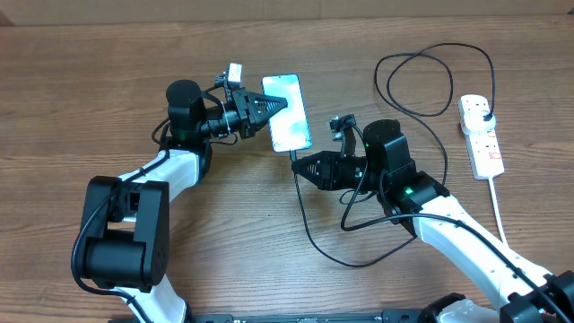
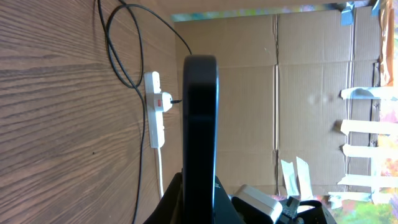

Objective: Plug charger to phone and switch on socket

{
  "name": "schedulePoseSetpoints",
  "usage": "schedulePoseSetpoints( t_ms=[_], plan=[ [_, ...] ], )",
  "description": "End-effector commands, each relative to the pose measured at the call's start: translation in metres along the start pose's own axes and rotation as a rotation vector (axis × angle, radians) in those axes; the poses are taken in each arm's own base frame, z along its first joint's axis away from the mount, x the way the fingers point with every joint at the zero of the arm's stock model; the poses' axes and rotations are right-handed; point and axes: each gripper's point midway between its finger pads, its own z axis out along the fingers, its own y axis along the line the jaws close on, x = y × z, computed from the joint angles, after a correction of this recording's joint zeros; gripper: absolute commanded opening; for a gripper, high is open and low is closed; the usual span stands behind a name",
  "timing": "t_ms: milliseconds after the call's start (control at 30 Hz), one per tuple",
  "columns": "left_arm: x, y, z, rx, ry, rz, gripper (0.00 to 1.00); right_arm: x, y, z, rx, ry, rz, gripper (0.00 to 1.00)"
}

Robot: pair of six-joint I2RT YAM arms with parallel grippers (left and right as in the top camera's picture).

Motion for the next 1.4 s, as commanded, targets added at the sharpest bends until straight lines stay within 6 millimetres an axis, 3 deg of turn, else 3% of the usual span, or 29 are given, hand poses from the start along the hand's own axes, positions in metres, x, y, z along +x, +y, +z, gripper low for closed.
schedulePoseSetpoints(
  t_ms=[0,267,800,1133,1367],
  plan=[
    [-0.001,-0.007,0.001,0.014,0.012,0.038,0.04,0.001,-0.003,-0.001,0.009,0.0,0.014,0.04],
    [-0.012,-0.006,-0.008,0.011,-0.028,0.029,0.04,0.005,-0.001,-0.001,-0.01,0.022,0.018,0.04],
    [-0.015,-0.006,-0.008,0.008,-0.041,0.028,0.04,0.014,0.01,-0.001,-0.068,0.075,0.017,0.04],
    [-0.015,-0.018,-0.008,0.044,-0.039,0.056,0.04,0.014,0.001,0.002,-0.039,0.07,0.045,0.04],
    [-0.011,-0.019,-0.008,0.05,-0.015,0.063,0.04,0.007,0.006,0.002,-0.056,0.047,0.032,0.04]
  ],
)
